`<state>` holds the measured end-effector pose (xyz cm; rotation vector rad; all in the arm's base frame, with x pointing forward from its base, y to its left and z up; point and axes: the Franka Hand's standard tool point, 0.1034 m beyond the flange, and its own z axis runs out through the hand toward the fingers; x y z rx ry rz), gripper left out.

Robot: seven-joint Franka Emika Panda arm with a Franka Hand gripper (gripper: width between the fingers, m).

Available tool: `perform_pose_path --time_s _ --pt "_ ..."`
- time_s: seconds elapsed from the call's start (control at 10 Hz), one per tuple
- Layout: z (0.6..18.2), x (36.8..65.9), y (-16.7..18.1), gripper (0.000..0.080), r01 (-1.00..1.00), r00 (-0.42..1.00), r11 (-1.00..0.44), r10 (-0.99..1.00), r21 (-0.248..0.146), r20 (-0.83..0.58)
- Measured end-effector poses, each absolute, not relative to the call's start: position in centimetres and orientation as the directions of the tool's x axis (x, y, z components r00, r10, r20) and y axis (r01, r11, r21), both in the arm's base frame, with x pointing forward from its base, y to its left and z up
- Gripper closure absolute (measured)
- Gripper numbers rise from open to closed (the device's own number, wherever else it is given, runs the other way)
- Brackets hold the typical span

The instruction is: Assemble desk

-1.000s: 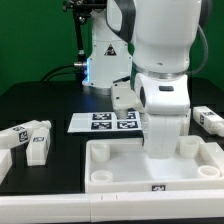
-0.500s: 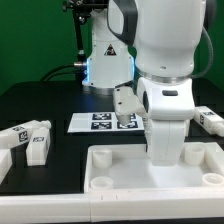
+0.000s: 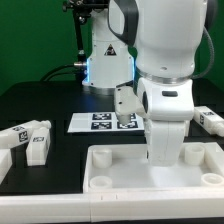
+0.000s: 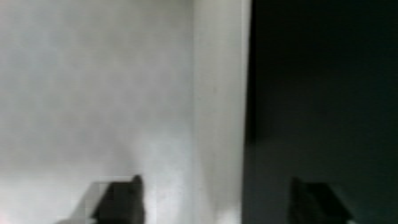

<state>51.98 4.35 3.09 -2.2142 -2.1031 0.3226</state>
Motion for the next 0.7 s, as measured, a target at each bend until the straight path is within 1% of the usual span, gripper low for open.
perform_pose_path --time_s 0.1,0.2,0.3,0.4,0.5,0.7 --pt "4.7 51.7 4.5 0.0224 0.981 0.079 -0.099 0.989 -0.169 -0.123" --pt "5.9 51.3 4.9 0.0173 0.975 0.152 -0.172 0.978 -0.142 -0.146" --pt "6.6 50.9 5.7 0.0173 0.941 0.3 -0.32 0.938 -0.106 -0.172" --pt "7.1 50.5 6.5 0.0154 0.898 0.413 -0.433 0.892 -0.079 -0.184" --pt "7.2 50.4 6.8 0.0151 0.864 0.481 -0.5 0.857 -0.068 -0.187" --pt "7.1 50.3 6.9 0.015 0.825 0.543 -0.562 0.818 -0.058 -0.19"
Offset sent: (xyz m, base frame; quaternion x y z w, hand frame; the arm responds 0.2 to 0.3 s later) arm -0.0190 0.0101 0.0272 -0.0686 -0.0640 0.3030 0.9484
